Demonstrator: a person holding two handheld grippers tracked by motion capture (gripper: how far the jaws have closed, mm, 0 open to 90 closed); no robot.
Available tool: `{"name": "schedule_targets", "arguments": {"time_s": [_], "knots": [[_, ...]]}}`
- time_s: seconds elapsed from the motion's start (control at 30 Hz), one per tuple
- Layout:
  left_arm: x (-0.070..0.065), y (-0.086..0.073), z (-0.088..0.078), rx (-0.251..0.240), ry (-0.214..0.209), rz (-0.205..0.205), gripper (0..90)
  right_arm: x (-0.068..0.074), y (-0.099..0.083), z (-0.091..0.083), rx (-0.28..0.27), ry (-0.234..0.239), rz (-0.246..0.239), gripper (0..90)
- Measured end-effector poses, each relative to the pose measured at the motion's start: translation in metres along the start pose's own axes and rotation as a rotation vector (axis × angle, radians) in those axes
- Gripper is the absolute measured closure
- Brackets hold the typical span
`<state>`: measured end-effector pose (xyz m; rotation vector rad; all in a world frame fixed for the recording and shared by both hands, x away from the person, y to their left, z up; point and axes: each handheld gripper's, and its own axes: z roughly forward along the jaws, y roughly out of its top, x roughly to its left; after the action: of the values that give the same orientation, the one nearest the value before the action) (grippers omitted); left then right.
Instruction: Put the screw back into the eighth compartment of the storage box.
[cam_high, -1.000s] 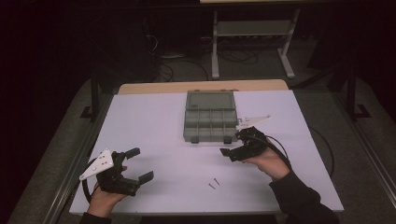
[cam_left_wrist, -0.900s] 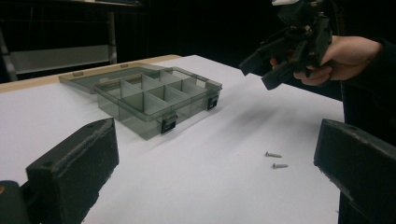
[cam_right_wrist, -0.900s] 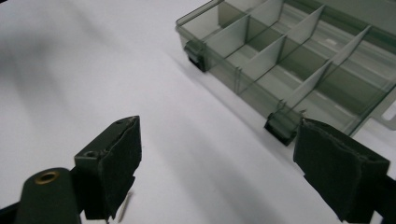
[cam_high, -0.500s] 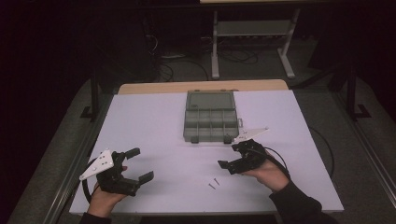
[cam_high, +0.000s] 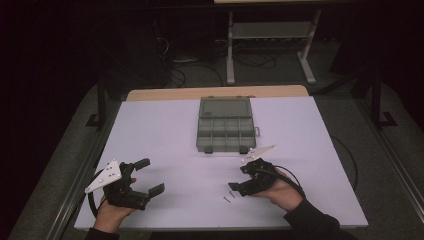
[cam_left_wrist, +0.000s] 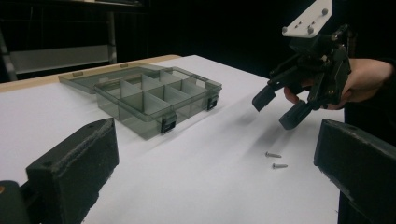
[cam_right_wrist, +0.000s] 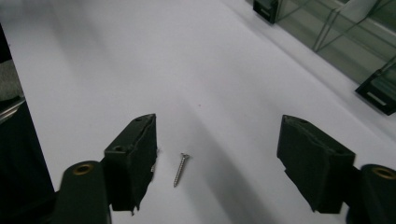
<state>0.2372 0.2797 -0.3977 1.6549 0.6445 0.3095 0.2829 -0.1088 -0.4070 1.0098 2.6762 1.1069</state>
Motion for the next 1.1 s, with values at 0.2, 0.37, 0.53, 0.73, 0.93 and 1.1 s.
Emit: {"name": "schedule_targets", "arguments": {"time_s": [0.2,0.37,0.53,0.73,0.93,1.1], "knots": [[0.000,0.000,0.000,0.001,-0.002,0.002,0.0,0.003,-0.003,0.010,0.037,0.013,-0.026,43.7],[0.000,0.000,0.000,0.000,0.001,-0.002,0.0,0.007,-0.005,0.016,0.070,0.027,-0.037,53.8],[0.000,0.000,0.000,0.001,0.001,-0.001,0.0,0.009,-0.007,0.021,0.092,0.029,-0.060,63.2],[0.000,0.000,0.000,-0.001,-0.001,-0.001,0.0,0.012,-0.008,0.029,0.127,0.032,-0.079,71.2],[0.000,0.000,0.000,0.003,0.000,0.003,0.0,0.012,-0.009,0.030,0.138,0.031,-0.088,75.4],[0.000,0.000,0.000,-0.002,-0.001,-0.001,0.0,0.013,-0.010,0.031,0.150,0.042,-0.099,78.3]]}}
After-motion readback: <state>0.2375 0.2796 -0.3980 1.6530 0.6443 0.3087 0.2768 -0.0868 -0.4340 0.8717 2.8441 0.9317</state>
